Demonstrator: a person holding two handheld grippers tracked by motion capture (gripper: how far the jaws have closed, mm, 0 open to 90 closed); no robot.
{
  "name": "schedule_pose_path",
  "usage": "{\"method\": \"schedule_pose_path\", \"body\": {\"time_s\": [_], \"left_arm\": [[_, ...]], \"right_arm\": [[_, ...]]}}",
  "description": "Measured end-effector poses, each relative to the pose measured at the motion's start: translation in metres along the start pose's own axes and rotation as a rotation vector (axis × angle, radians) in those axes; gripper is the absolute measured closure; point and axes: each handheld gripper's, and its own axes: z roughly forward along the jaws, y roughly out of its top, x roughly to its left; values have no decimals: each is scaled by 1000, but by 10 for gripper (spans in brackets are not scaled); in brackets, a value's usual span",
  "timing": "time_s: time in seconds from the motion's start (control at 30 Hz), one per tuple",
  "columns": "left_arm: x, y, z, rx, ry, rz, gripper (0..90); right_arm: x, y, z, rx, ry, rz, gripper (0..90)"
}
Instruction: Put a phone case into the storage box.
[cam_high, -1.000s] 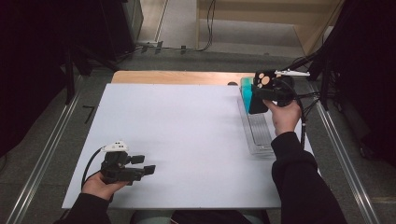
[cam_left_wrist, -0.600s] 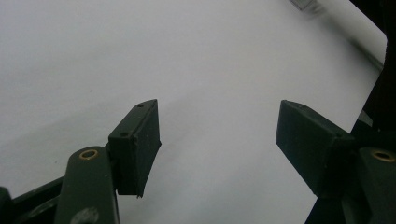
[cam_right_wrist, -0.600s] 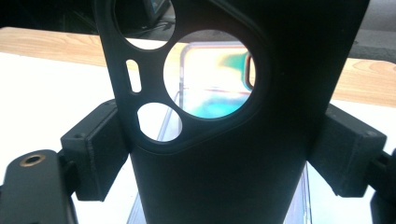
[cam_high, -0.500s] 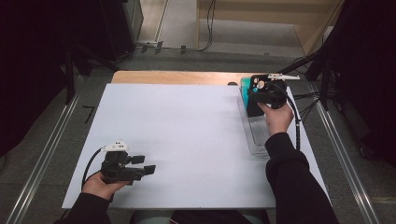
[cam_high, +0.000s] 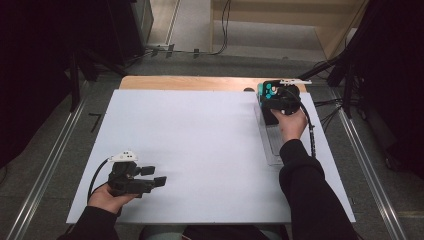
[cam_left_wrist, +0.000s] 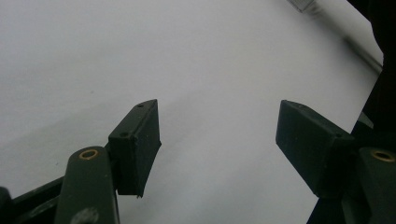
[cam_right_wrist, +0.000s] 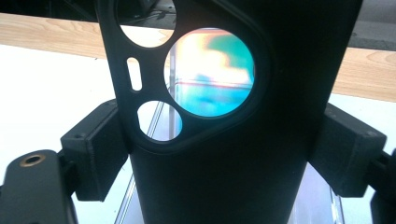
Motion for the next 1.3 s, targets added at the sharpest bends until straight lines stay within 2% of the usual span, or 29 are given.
{"method": "schedule_pose_path", "body": {"time_s": [0.17, 0.37, 0.7, 0.9, 1.0, 1.13, 1.27, 1.3], "left_arm": [[1, 0, -1, 1, 4, 1, 308], [0, -1, -1, 0, 0, 3, 308], [1, 0, -2, -7, -4, -3, 308], [0, 0, -2, -5, -4, 3, 308], [0, 1, -1, -10, -6, 0, 308], [0, 1, -1, -6, -9, 2, 308], [0, 2, 0, -8, -10, 4, 308], [0, 2, 0, -5, -10, 3, 308]], "right_arm": [[1, 3, 8, 15, -12, -6, 126], [-1, 8, 16, 20, -19, 20, 126], [-2, 17, 21, 23, -20, 21, 118], [0, 17, 23, 31, -46, 11, 113], [2, 15, 27, 53, -63, -23, 110], [0, 14, 27, 45, -48, -22, 107], [-3, 14, 27, 52, -14, 12, 92], [-5, 14, 26, 59, -5, 26, 52]]}}
